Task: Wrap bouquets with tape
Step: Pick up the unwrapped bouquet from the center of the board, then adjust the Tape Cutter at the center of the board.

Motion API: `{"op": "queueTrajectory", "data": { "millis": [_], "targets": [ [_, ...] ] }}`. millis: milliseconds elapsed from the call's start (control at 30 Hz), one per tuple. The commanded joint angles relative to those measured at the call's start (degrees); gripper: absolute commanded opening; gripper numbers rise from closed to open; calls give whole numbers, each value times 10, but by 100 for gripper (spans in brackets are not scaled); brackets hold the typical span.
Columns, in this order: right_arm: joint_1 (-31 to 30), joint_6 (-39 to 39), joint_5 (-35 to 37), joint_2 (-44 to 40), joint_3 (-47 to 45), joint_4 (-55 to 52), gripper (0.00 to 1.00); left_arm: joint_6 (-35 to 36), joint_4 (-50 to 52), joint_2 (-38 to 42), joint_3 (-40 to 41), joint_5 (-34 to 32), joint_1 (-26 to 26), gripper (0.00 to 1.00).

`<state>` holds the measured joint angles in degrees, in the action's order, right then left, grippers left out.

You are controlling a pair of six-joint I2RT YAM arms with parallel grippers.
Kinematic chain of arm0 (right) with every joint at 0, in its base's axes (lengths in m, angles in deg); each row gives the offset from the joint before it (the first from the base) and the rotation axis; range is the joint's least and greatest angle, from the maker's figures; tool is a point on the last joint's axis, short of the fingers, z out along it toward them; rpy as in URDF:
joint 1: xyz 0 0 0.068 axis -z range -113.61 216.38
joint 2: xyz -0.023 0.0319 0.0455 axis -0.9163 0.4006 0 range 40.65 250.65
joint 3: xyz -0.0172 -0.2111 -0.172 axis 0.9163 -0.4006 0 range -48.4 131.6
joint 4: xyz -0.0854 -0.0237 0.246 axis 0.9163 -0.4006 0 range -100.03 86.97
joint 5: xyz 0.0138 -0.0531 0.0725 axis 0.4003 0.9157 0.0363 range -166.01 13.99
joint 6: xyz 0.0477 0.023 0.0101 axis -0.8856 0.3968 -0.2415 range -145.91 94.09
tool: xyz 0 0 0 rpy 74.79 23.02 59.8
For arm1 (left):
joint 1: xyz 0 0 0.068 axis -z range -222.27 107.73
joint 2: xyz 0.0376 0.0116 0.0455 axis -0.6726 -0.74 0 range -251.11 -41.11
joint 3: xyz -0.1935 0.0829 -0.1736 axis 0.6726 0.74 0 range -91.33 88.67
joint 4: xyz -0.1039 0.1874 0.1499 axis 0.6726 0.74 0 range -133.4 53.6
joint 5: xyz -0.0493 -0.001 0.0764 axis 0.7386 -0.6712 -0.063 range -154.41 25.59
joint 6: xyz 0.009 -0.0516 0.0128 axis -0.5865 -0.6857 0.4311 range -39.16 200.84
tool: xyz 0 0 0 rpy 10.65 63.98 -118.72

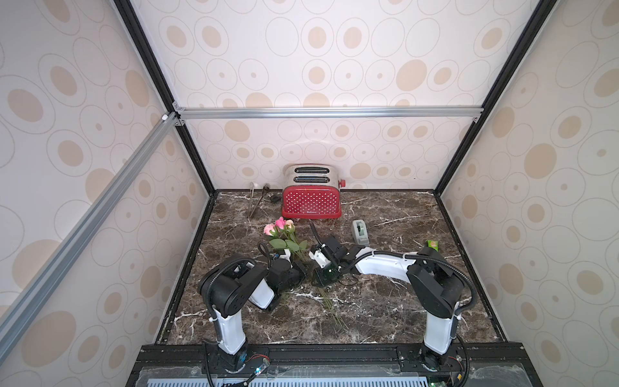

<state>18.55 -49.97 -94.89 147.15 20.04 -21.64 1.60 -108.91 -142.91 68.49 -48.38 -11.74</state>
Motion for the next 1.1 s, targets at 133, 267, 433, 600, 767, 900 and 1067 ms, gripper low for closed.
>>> {"op": "queueTrajectory", "data": {
  "millis": [133, 267, 433, 600, 767, 900, 1067],
  "targets": [
    [34, -9, 49, -87, 12, -39, 44, 54, 102, 66, -52, 17, -32, 0],
    [79, -20, 78, -123, 15, -57, 49, 72, 139, 71, -90, 39, -50, 0],
    [158, -25, 116, -138, 29, -81, 55, 106, 210, 80, -150, 54, -68, 0],
    [235, -20, 147, -106, 65, -97, 69, 116, 250, 83, -194, 82, -94, 0],
    [282, -4, 152, -33, 122, -110, 69, 149, 316, 89, -245, 100, -112, 0],
    [291, 6, 147, 32, 176, -124, 69, 131, 304, 91, -249, 106, -115, 0],
    [301, 16, 155, 93, 221, -144, 77, 113, 275, 100, -225, 106, -115, 0]
  ]
}}
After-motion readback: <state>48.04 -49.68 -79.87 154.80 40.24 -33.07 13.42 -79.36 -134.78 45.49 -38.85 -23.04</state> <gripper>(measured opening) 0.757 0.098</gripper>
